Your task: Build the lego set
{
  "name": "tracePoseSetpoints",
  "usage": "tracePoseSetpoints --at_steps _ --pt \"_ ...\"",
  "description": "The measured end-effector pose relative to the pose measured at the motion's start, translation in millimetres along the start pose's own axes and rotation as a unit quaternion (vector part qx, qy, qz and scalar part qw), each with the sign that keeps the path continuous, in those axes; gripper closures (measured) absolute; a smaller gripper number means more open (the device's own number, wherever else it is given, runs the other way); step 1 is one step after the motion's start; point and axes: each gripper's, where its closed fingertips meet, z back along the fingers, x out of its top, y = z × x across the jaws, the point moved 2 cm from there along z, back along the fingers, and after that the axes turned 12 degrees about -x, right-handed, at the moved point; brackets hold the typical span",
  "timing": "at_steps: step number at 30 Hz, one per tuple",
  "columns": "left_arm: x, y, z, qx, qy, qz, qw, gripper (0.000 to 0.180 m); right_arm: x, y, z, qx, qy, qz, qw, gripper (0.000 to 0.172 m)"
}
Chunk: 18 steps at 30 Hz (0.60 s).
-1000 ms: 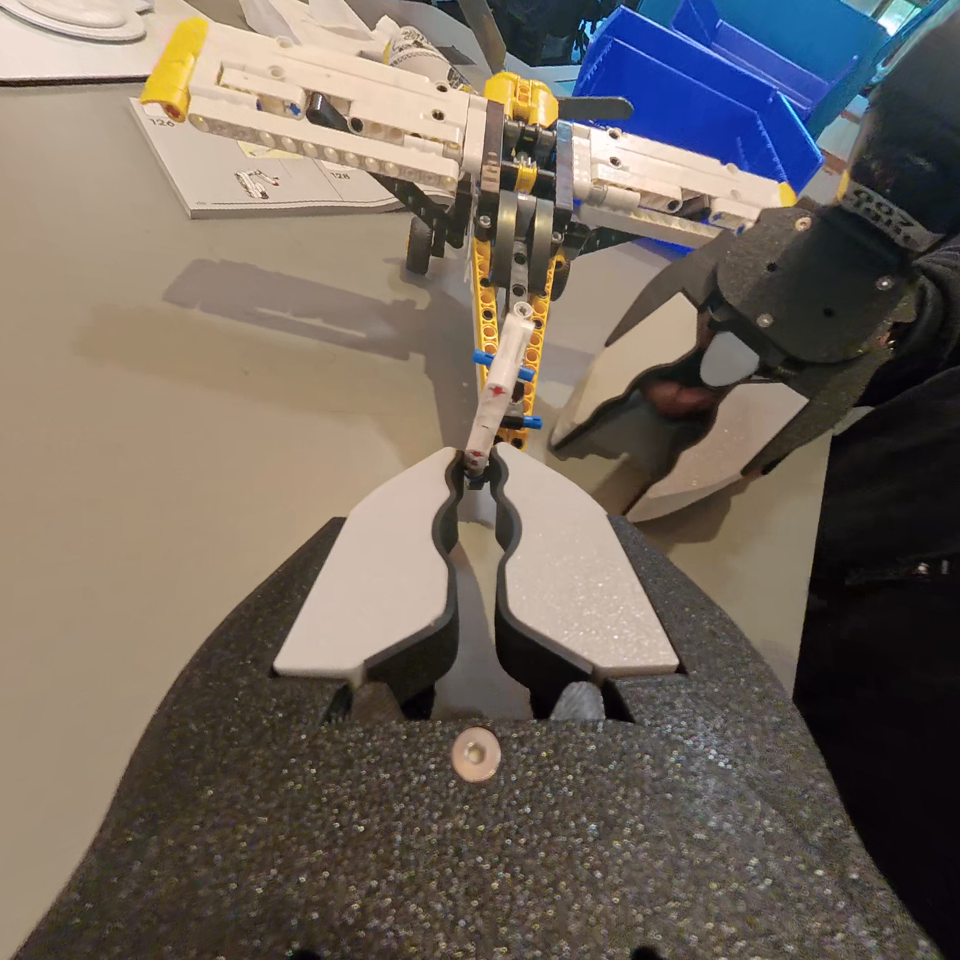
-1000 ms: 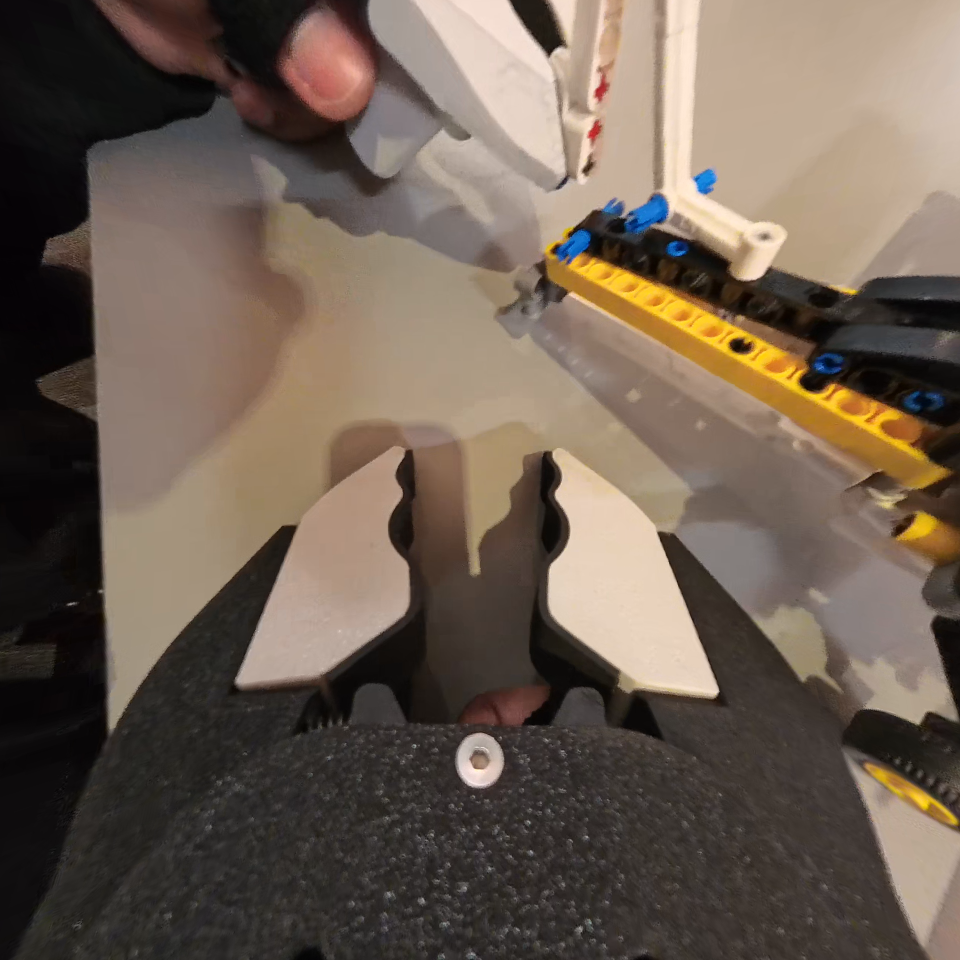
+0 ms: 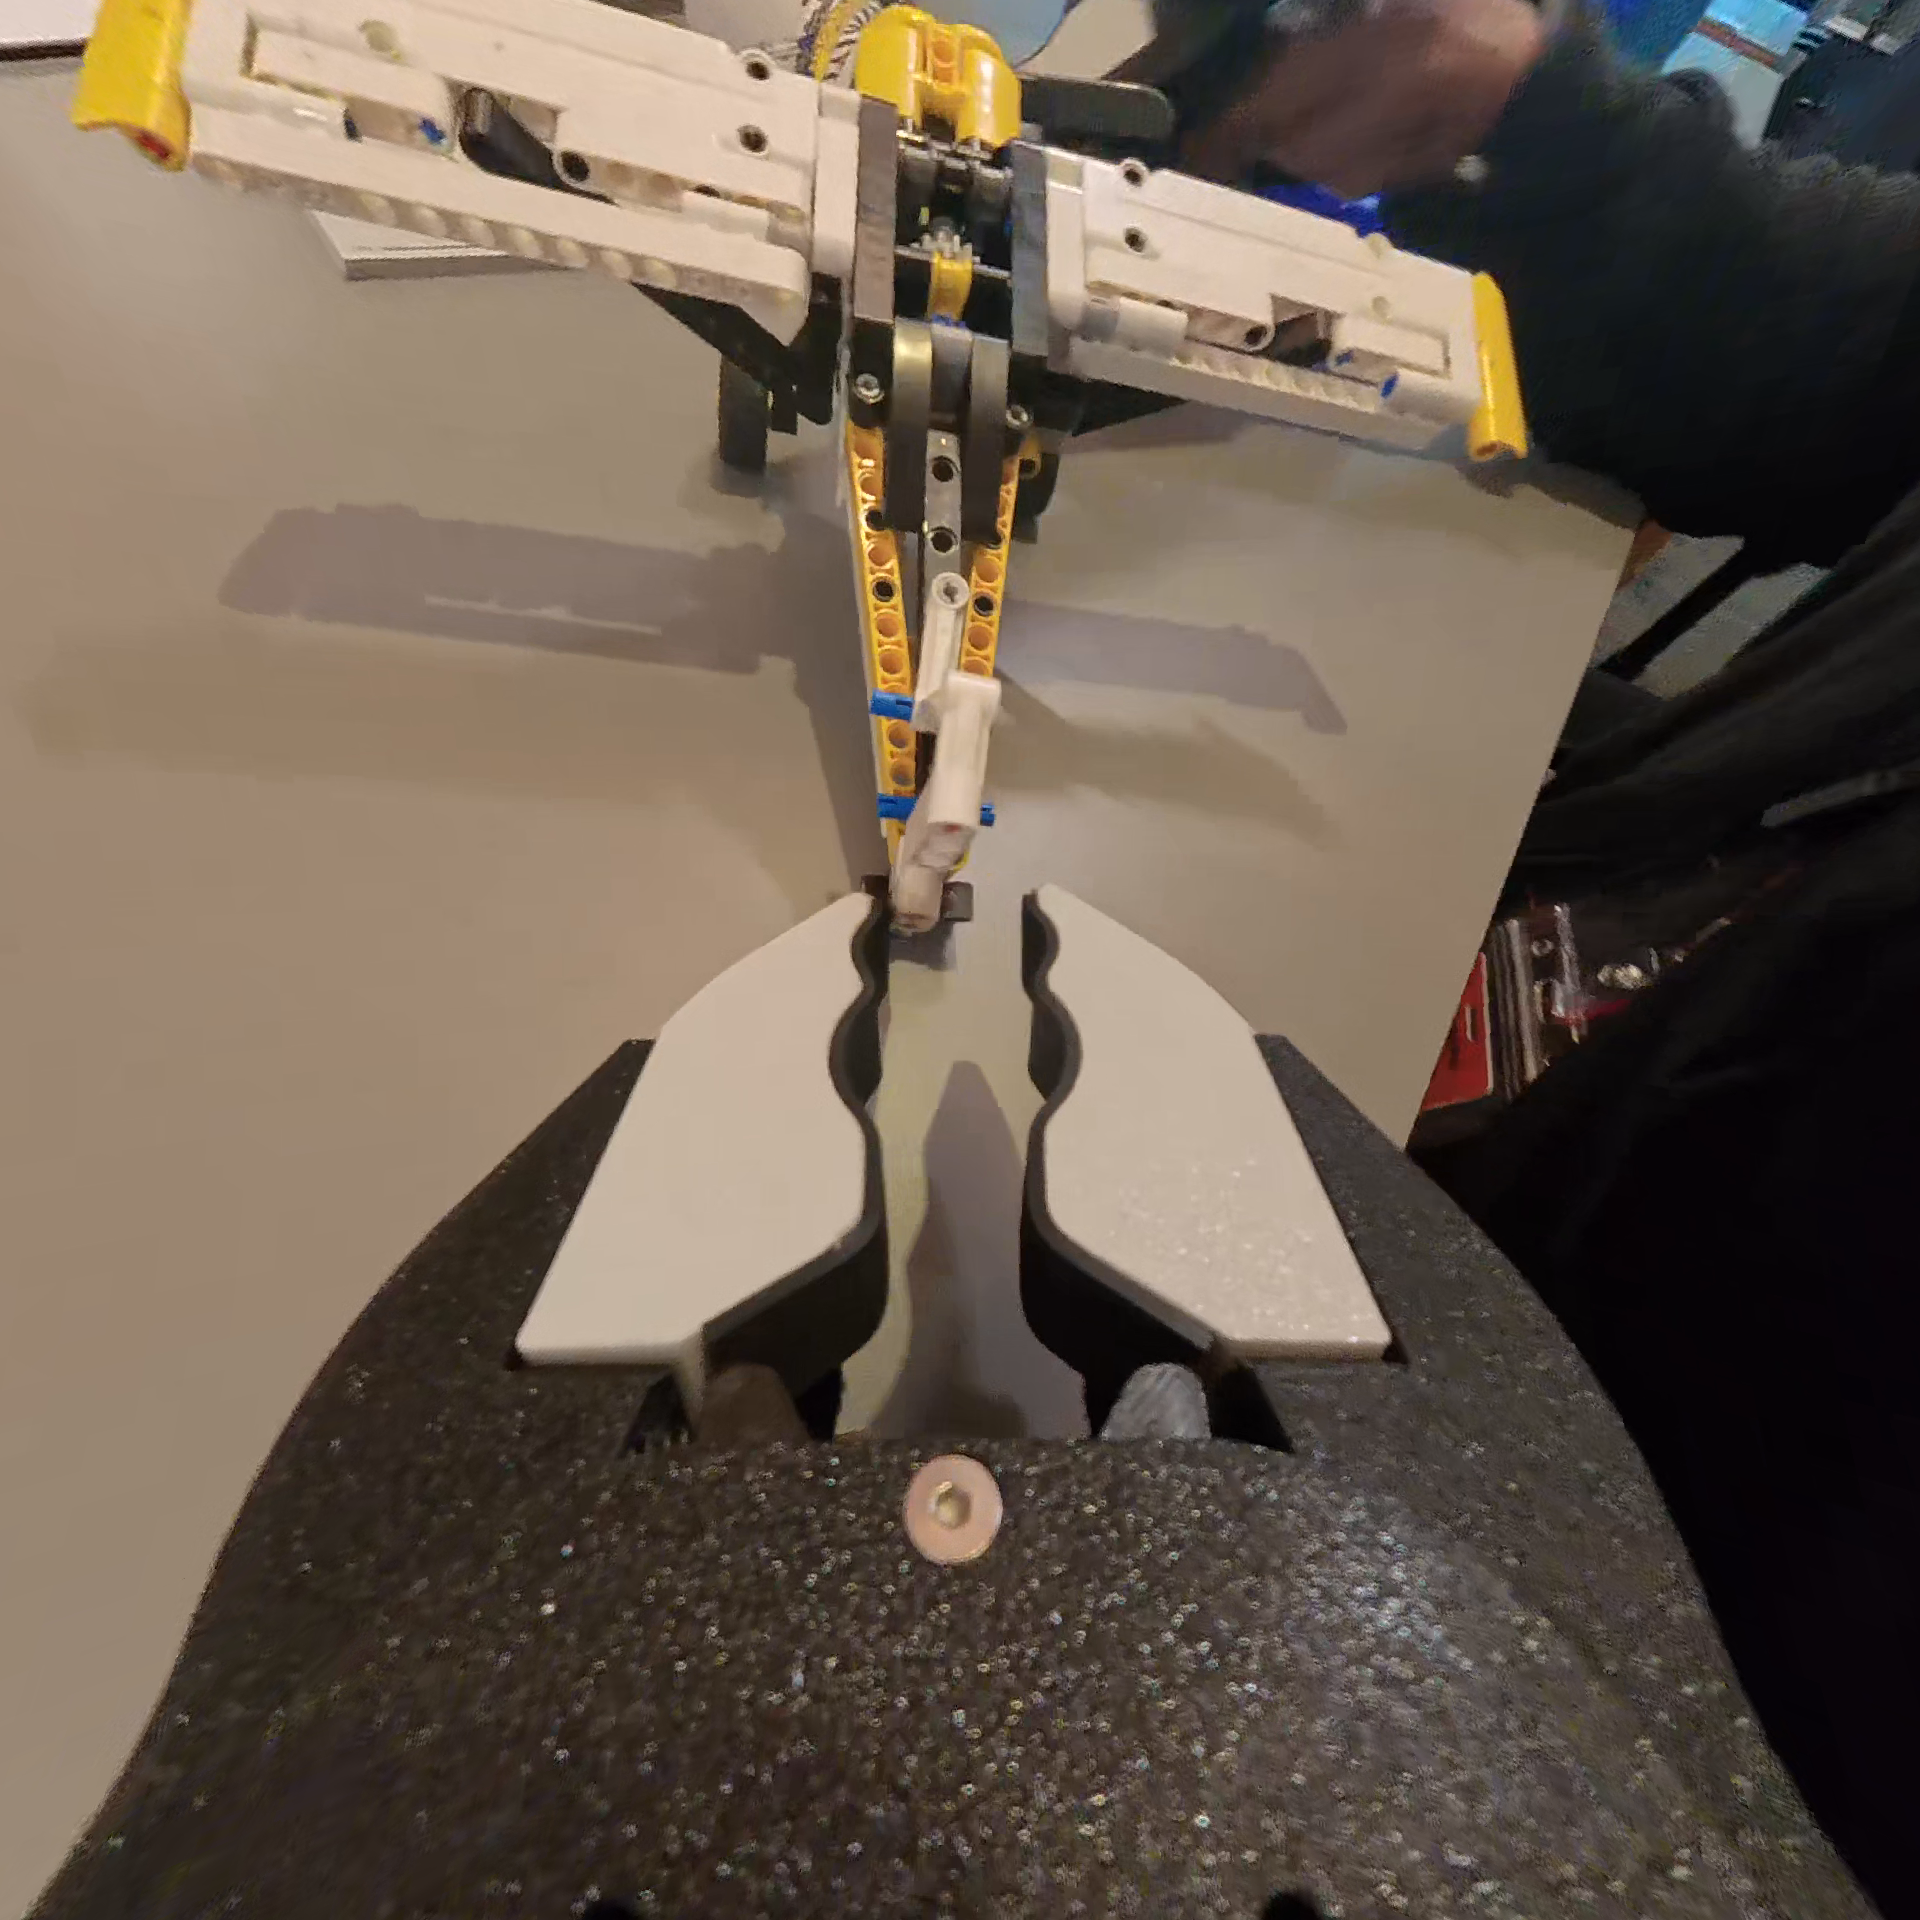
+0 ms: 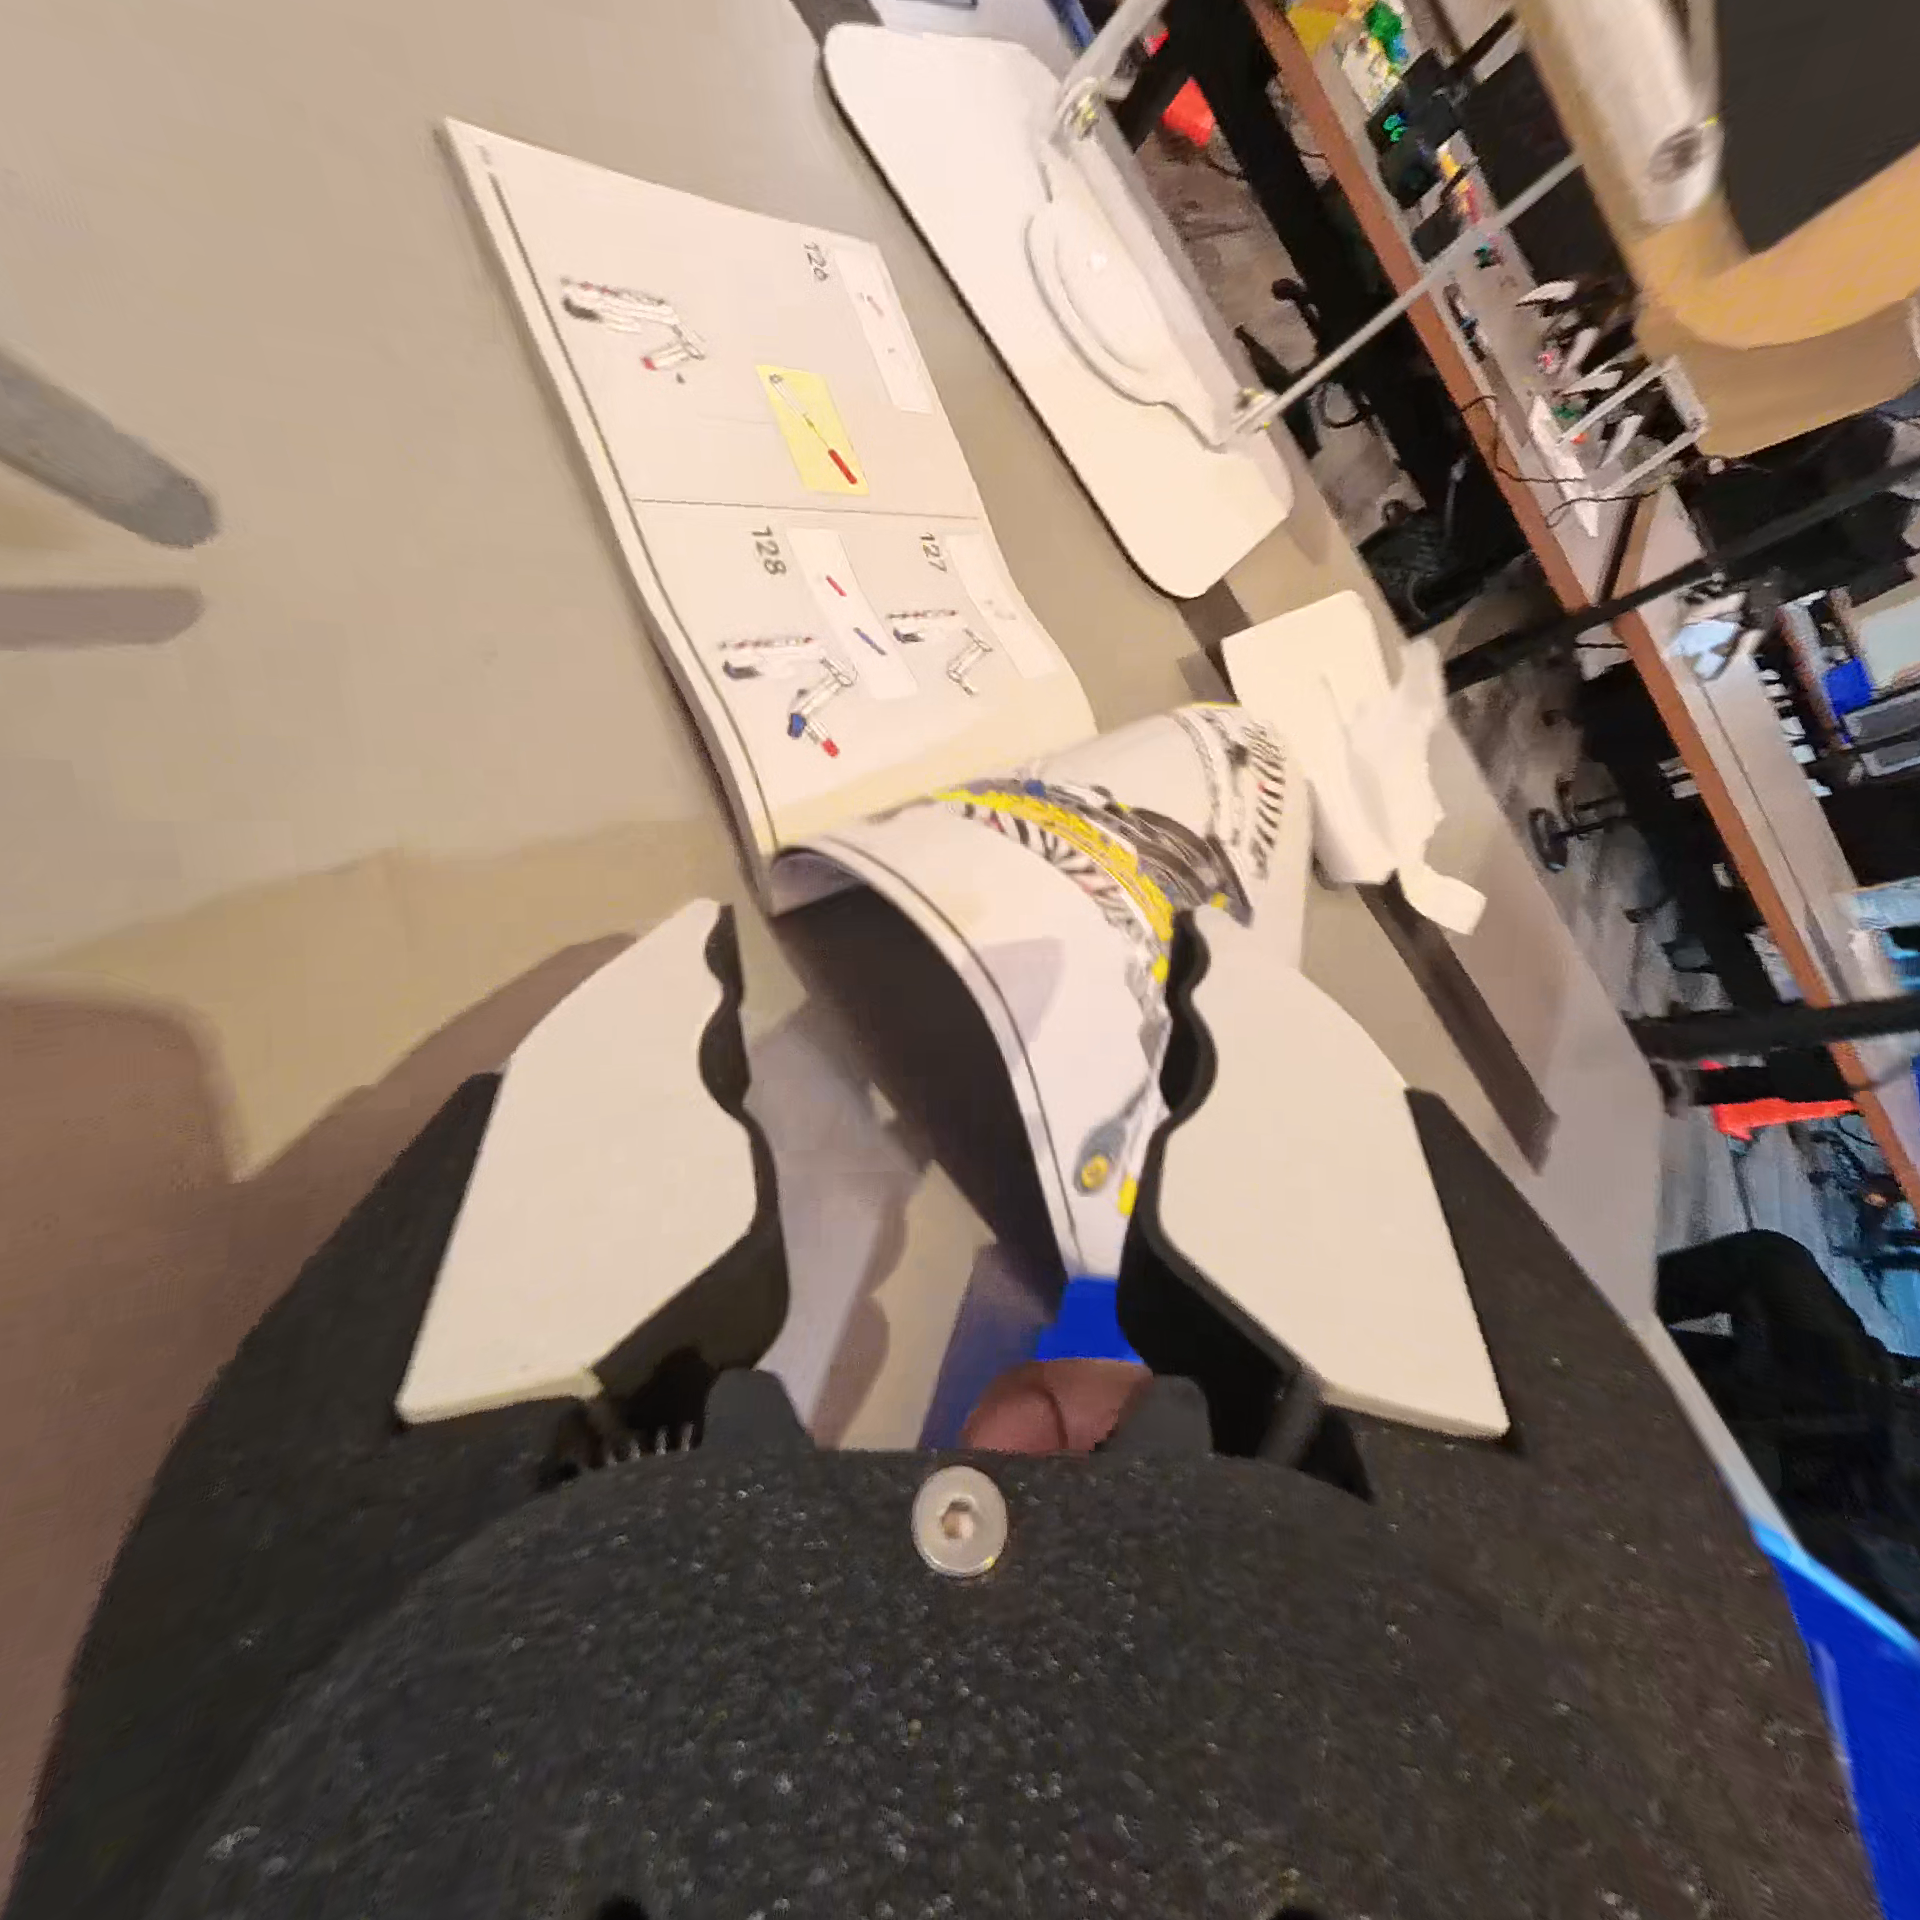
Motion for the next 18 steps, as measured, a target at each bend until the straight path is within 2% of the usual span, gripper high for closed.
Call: tracePoseSetpoints --at_steps 5,9,12,13,18 --pt "12 8 11 -0.015 -0.044 -0.031 0.998 0.155 -2 14 -20 0.022 -0.02 -0.015 0.999 0.088" --pt "22 25 10 -0.036 -0.059 -0.01 0.998 0.155 18 20 -18 0.023 -0.086 -0.026 0.996 0.088" --pt "25 29 7 -0.061 -0.058 -0.002 0.996 0.155 2 24 -30 0.01 -0.028 -0.009 1.0 0.094" --pt "25 29 6 -0.068 -0.057 0.0 0.996 0.155 -1 20 -33 0.0 -0.014 -0.025 1.0 0.104" --pt "26 28 5 -0.102 -0.056 0.01 0.993 0.155 -15 18 -32 0.031 0.037 -0.1 0.994 0.106"
